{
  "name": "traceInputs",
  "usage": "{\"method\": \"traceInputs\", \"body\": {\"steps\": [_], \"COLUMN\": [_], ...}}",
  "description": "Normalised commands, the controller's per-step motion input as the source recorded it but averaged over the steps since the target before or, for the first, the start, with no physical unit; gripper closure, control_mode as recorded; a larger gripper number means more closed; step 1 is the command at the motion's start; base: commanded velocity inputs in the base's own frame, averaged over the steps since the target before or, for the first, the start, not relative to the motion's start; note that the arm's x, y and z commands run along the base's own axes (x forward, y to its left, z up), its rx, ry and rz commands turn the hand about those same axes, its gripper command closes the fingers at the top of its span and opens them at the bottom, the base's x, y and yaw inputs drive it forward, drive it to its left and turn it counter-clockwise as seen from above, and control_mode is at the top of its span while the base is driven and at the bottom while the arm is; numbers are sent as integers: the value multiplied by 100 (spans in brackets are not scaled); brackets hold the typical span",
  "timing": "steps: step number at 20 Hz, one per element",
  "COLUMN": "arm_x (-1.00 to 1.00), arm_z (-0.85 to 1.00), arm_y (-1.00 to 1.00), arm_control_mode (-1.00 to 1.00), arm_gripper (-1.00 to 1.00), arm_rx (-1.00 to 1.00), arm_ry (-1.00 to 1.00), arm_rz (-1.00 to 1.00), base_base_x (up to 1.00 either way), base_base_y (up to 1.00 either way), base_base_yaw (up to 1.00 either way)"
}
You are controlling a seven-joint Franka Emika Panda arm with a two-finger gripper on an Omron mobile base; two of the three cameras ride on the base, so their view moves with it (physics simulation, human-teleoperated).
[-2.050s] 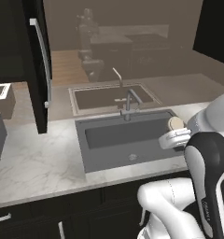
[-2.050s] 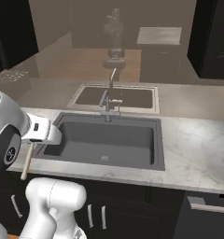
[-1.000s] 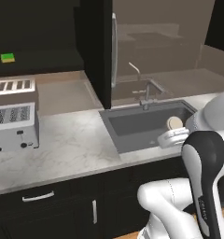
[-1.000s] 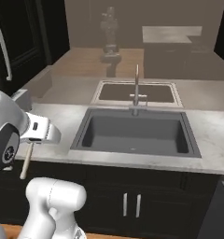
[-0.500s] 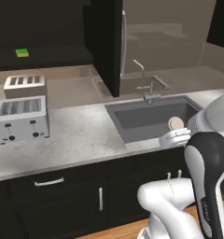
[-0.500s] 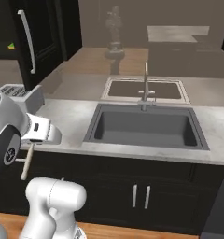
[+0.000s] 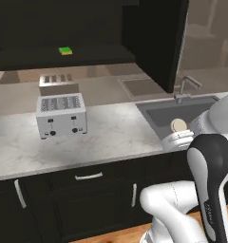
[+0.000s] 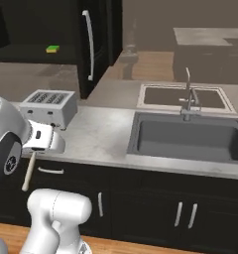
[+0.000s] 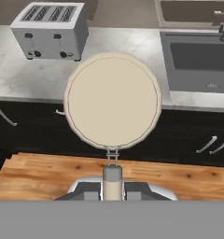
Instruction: Pick up the dish brush and sponge from the sink, and place them back in the cabinet, and close the cabinet doors.
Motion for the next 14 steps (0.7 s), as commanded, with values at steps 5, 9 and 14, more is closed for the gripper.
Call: {"method": "traceInputs", "body": {"steps": [5, 9, 14], "arm_x": [0, 0, 0], "arm_z": [0, 0, 0], "arm_y": [0, 0, 0], "arm_control_mode": [100, 100, 100], "arm_gripper": [100, 100, 100], "arm_rx": [0, 0, 0], "arm_ry": [0, 0, 0], "arm_rz": [0, 0, 0], "base_base_x": [-3, 0, 26], "base_base_y": [79, 76, 40], "base_base_yaw": [3, 1, 0]}}
